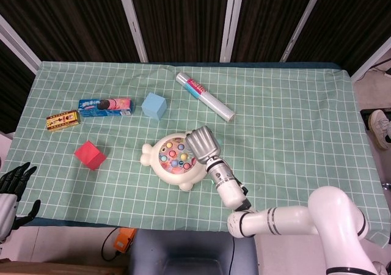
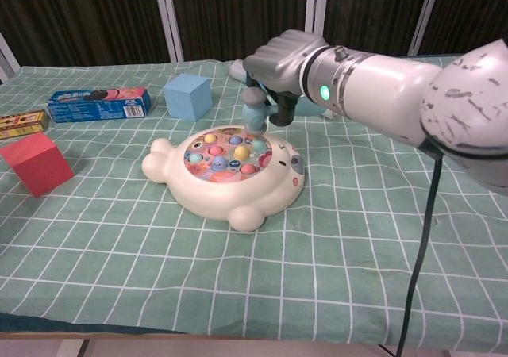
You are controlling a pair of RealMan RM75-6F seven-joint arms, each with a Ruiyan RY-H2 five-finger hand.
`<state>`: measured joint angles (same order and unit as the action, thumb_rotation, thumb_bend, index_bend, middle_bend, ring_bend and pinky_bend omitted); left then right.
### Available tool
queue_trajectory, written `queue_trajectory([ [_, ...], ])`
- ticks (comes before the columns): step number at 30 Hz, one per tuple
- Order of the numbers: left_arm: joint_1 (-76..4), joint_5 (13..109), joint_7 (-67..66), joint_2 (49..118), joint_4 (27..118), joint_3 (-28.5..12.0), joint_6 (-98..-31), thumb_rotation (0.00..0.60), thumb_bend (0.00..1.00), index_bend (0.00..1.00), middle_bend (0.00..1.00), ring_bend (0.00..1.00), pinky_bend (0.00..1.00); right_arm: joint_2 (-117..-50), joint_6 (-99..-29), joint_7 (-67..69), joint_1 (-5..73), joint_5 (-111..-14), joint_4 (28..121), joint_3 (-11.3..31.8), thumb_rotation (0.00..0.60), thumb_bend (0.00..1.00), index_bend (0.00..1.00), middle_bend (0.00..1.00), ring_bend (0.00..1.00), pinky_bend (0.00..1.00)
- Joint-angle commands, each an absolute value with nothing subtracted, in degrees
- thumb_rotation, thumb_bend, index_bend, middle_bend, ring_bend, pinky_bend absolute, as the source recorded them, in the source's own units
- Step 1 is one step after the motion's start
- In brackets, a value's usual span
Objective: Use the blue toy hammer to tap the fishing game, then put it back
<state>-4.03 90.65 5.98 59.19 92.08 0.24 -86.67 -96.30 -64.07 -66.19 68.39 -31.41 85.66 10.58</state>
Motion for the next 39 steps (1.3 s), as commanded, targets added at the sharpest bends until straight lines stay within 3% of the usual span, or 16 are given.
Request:
queue_trajectory([
  [1,-4.1,90.5,5.8,59.3,92.1,0.2,-86.5,0.600,0.42,0.00,0.00,0.00,0.11,-96.5,-63.4,-65.7,68.3,-31.4,84.9,10.4,0.600,0.54,1.00,0.79,0.87,0.91],
  [13,-4.2,90.4,6.0,59.3,92.0,0.1,-86.4,0.600,0.42,0.00,0.00,0.00,0.11,-98.8,-61.5,-65.4,68.3,-31.2,80.7,9.3,0.600,0.54,1.00,0.79,0.87,0.91],
  [22,-4.1,90.6,5.8,59.3,92.0,0.3,-86.6,0.600,0.42,0.00,0.00,0.00,0.11,-91.0,-64.7,-61.3,65.0,-35.7,89.2,9.5,0.600,0.54,1.00,0.79,0.87,0.91],
  [30,-4.1,90.7,4.7,59.6,92.3,0.4,-86.5,0.600,0.42,0.00,0.00,0.00,0.11,-83.4,-66.0,-36.1,53.2,-53.1,90.8,5.5,0.600,0.54,1.00,0.79,0.87,0.91],
  [35,-4.4,90.8,3.6,59.9,92.5,0.5,-85.8,0.600,0.42,0.00,0.00,0.00,0.11,-84.5,-70.0,-19.6,45.7,-65.2,80.7,1.4,0.600,0.54,1.00,0.79,0.87,0.91],
  [39,-4.8,90.8,2.5,60.3,92.7,0.7,-85.0,0.600,0.42,0.00,0.00,0.00,0.11,-86.5,-68.0,-11.7,42.6,-68.0,71.9,0.0,0.600,0.54,1.00,0.79,0.87,0.91],
])
